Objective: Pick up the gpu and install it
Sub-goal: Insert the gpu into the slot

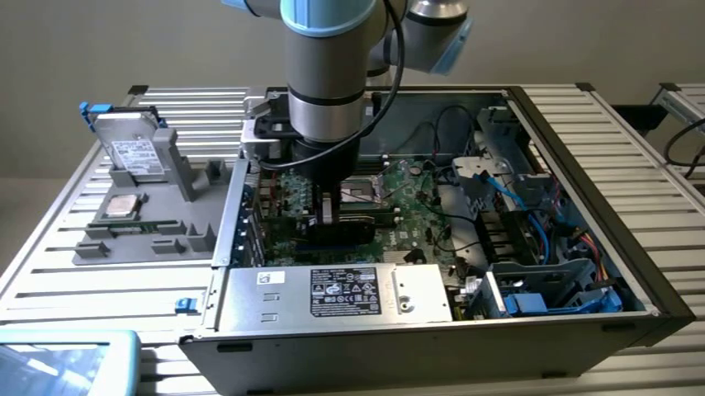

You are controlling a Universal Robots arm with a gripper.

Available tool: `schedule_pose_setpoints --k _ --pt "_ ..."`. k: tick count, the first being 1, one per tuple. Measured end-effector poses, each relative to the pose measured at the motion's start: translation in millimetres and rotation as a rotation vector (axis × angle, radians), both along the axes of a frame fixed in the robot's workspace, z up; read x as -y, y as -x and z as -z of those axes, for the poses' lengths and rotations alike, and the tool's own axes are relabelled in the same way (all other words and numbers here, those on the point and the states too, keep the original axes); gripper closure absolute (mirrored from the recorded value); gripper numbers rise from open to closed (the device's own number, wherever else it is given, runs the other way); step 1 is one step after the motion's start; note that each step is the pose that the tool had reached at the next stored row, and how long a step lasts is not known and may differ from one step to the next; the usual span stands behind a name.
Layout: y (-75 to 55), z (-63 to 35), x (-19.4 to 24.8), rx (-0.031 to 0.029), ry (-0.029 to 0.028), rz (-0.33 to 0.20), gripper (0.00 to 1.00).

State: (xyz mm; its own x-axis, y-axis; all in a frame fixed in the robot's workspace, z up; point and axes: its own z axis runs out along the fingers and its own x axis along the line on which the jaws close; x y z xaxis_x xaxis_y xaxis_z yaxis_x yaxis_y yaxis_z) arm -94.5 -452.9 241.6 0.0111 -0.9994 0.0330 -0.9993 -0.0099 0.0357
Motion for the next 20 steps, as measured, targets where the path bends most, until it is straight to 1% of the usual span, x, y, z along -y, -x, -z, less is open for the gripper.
schedule_pose_setpoints --k 20 --pt "1.1 0.5 0.0 0.0 0.0 0.0 0.72"
